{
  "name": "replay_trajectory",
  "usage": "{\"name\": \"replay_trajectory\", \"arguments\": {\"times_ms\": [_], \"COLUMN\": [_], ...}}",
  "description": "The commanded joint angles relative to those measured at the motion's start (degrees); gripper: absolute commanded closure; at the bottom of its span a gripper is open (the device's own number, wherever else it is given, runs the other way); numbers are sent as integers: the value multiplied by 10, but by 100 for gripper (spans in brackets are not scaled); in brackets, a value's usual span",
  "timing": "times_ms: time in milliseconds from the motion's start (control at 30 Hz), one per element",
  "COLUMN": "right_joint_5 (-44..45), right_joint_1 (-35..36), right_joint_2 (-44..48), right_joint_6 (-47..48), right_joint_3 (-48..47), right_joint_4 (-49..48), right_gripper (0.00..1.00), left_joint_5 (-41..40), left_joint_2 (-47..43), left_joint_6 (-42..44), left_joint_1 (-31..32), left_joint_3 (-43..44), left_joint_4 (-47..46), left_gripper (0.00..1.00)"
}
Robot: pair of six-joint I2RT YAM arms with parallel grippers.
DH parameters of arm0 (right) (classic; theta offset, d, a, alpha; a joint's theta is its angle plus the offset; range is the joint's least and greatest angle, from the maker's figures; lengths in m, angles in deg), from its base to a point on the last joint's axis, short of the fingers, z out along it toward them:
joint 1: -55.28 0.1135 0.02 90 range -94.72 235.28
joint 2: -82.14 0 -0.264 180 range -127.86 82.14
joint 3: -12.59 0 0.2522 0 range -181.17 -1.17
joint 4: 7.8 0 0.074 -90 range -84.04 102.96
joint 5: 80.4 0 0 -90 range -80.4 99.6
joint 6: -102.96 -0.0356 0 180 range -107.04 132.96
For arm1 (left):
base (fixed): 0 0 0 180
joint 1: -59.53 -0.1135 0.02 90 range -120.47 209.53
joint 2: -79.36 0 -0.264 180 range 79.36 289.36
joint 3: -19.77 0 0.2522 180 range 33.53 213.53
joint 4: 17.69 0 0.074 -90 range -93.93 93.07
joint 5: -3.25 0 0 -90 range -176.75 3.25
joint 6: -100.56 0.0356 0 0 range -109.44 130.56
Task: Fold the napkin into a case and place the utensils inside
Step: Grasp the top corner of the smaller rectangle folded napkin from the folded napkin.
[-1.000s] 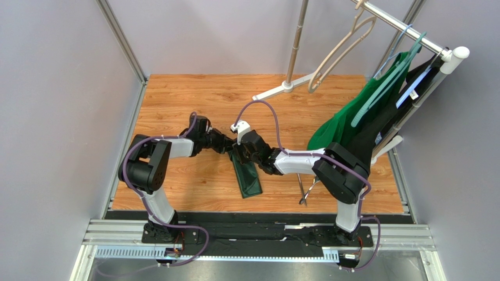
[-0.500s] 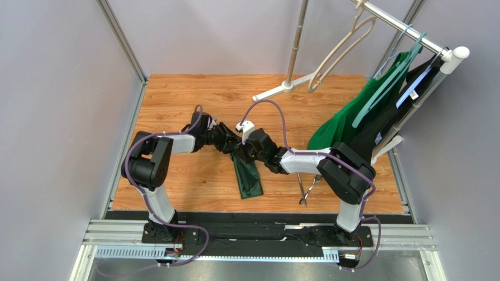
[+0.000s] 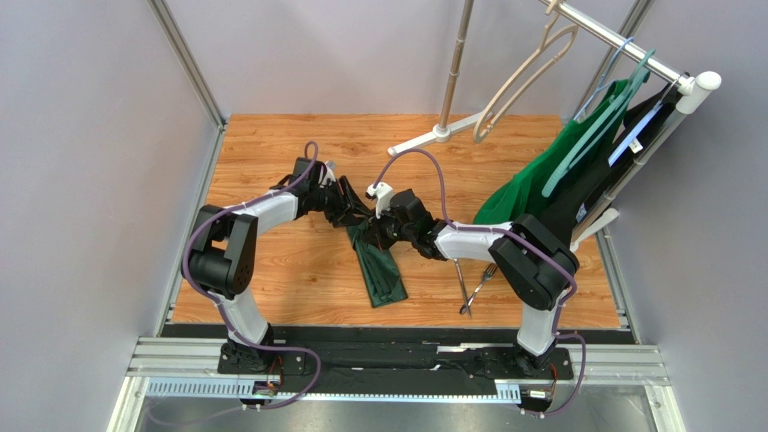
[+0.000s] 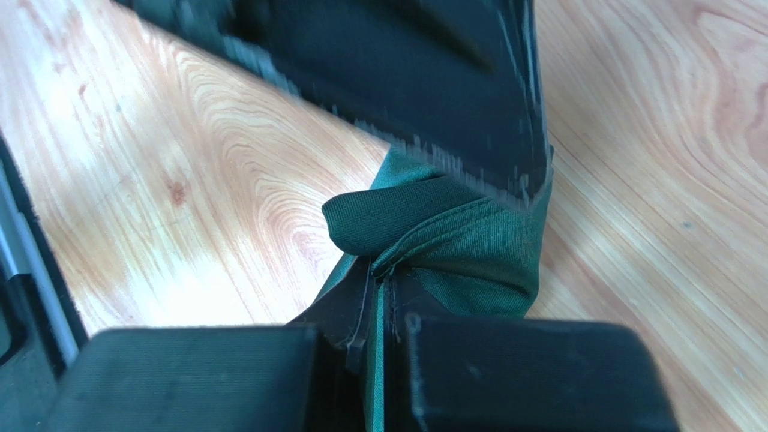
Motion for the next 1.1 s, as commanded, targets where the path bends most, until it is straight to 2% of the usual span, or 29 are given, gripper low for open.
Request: {"name": "replay_trajectory", "arguments": {"times_ms": [0, 133, 200, 233, 300, 333, 367, 400, 467, 500, 633, 900, 1067], "right_joint_5": [-58, -78, -79, -78, -78, -74, -67, -61, -44, -37, -8, -47, -85], "right_joint_1": [-4, -5, -5, -6, -11, -12, -15, -19, -19, -19, -18, -9, -9], "right_joint_2": [-14, -21, -23, -25, -18, -13, 1, 9, 23, 30, 48, 55, 66], "right_joint_6": [9, 19, 27, 28, 21, 13, 5, -18, -36, -45, -47, -17, 4], "right_joint_3": [-37, -49, -59, -61, -54, -44, -34, -11, 7, 21, 48, 52, 51], "right_joint_4": [-4, 10, 24, 30, 33, 25, 10, -2, -31, -39, -64, -81, -82], "right_gripper": [100, 99, 98, 97, 92, 88, 81, 70, 62, 61, 58, 55, 50], "left_joint_5": [12, 12, 19, 20, 13, 14, 14, 13, 6, 6, 12, -22, 8], "left_joint_2": [23, 54, 62, 63, 54, 49, 43, 39, 26, 22, -1, -30, -10], "left_joint_6": [37, 60, 60, 53, 30, 20, 8, -26, -71, -122, -248, -355, -377], "left_joint_1": [10, 26, 28, 28, 25, 25, 21, 20, 18, 16, 15, 13, 3], "left_joint_3": [28, 69, 74, 72, 66, 58, 53, 47, 20, 9, -48, -40, -35], "left_joint_4": [45, 96, 97, 97, 88, 75, 72, 64, 39, 31, -25, 32, 46], "left_gripper": [42, 43, 48, 68, 85, 99, 100, 100, 100, 100, 100, 100, 100]}}
